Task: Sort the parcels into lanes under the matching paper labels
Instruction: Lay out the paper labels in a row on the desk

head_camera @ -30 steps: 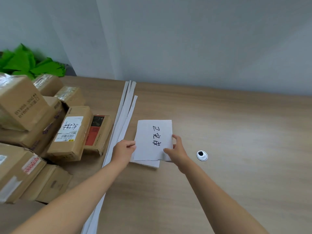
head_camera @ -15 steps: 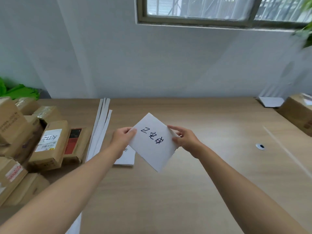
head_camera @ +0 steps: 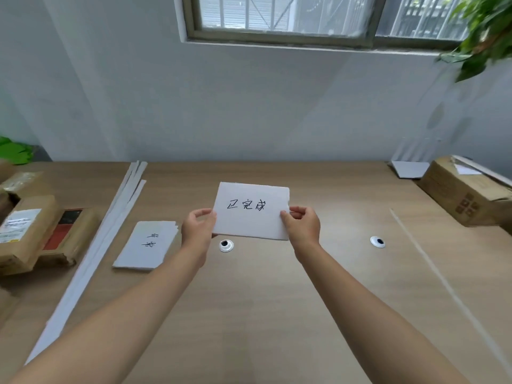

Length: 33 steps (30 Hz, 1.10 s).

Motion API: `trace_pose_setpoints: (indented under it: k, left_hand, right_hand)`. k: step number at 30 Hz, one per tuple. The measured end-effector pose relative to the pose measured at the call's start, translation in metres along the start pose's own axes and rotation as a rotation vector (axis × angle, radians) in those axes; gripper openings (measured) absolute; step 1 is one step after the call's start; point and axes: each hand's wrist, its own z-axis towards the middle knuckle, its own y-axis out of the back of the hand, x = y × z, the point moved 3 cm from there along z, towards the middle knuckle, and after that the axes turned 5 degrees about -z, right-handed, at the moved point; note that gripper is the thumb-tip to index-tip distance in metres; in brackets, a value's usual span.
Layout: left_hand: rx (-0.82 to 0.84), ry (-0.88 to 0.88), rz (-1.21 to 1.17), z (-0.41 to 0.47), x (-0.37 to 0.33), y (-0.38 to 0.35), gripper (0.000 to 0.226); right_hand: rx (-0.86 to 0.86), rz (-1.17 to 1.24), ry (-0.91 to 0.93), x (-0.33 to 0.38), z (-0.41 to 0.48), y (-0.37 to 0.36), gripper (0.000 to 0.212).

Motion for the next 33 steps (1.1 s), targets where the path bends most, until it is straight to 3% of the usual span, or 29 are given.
trace_pose_setpoints:
  k: [8, 12, 22, 26, 33]
  left_hand:
    - [-0.012, 0.042, -0.01, -0.05, 0.036, -0.075, 0.003]
    - [0.006, 0.03, 0.085, -0.062, 0.047, -0.104, 0.007]
    - [0.176, 0.045, 0.217, -0.06, 0.071, -0.188, 0.013]
    - [0.195, 0.046, 0.235, -0.061, 0.084, -0.241, 0.015]
    - [0.175, 0.098, 0.273, -0.049, 0.119, -0.36, 0.02]
  right_hand:
    - [0.029, -0.006, -0.029, -0.027, 0.041, 0.088, 0.016]
    - [0.024, 0.023, -0.099, -0.043, 0.052, 0.117, 0.039]
    - [-0.105, 0.036, -0.157, -0.07, 0.071, 0.193, 0.04]
    - [-0.126, -0.025, -0.144, -0.085, 0.114, 0.226, 0.03]
    - [-0.095, -0.098, -0.15, -0.108, 0.223, 0.294, 0.038]
